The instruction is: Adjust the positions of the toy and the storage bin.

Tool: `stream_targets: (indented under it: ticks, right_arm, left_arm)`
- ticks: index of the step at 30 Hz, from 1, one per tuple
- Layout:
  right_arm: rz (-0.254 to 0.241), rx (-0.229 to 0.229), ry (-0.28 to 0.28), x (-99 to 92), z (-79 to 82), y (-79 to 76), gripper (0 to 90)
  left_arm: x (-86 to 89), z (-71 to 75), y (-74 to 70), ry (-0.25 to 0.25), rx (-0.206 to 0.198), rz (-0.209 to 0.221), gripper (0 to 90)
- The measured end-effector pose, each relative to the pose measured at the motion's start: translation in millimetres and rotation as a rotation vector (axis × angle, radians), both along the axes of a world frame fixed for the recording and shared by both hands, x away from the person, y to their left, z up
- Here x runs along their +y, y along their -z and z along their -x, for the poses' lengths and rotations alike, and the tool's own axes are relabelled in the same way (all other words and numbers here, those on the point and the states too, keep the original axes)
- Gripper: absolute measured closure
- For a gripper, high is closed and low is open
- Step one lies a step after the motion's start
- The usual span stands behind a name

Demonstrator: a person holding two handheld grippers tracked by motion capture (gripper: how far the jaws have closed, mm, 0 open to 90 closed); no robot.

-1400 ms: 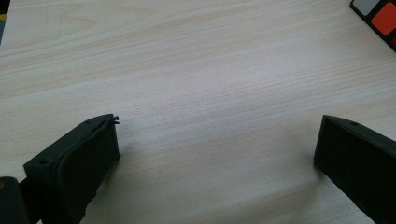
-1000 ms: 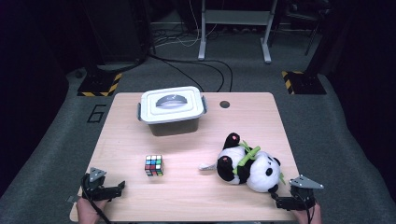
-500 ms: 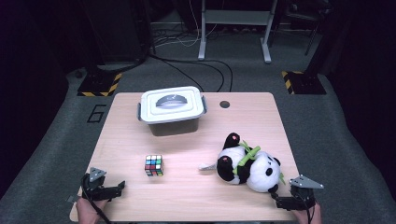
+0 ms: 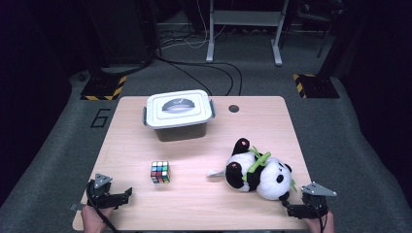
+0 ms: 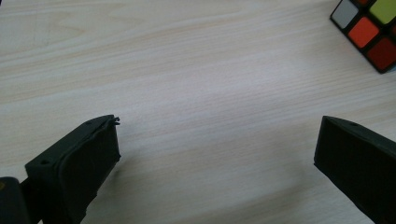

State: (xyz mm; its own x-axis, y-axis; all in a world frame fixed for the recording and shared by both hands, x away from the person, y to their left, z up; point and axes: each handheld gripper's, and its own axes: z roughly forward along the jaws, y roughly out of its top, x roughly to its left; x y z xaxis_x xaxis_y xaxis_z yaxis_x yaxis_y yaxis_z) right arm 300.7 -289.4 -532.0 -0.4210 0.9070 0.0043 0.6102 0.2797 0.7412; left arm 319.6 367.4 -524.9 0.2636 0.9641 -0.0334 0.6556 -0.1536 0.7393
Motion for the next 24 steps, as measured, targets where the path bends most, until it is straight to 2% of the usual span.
stream_targets:
  ticks: [12,14,15,24]
  right_arm:
    - [0.000,0.000,0.001,0.0,-0.1,0.0,1.6]
    - [0.000,0.000,0.001,0.0,-0.1,0.0,1.6]
    - [0.000,-0.001,0.001,0.0,-0.1,0.0,1.6]
    - [-0.001,-0.001,0.000,0.1,-0.2,0.1,1.6]
  left_arm:
    - [-25.1,-4.0,-22.9,0.068,-0.034,0.029,0.1]
    - [-31.0,-5.6,-26.0,0.076,-0.047,0.034,0.1]
    - [-33.5,-6.2,-28.7,0.088,-0.040,0.033,0.1]
    - [-60.9,-15.6,-41.7,0.148,-0.063,0.043,0.0]
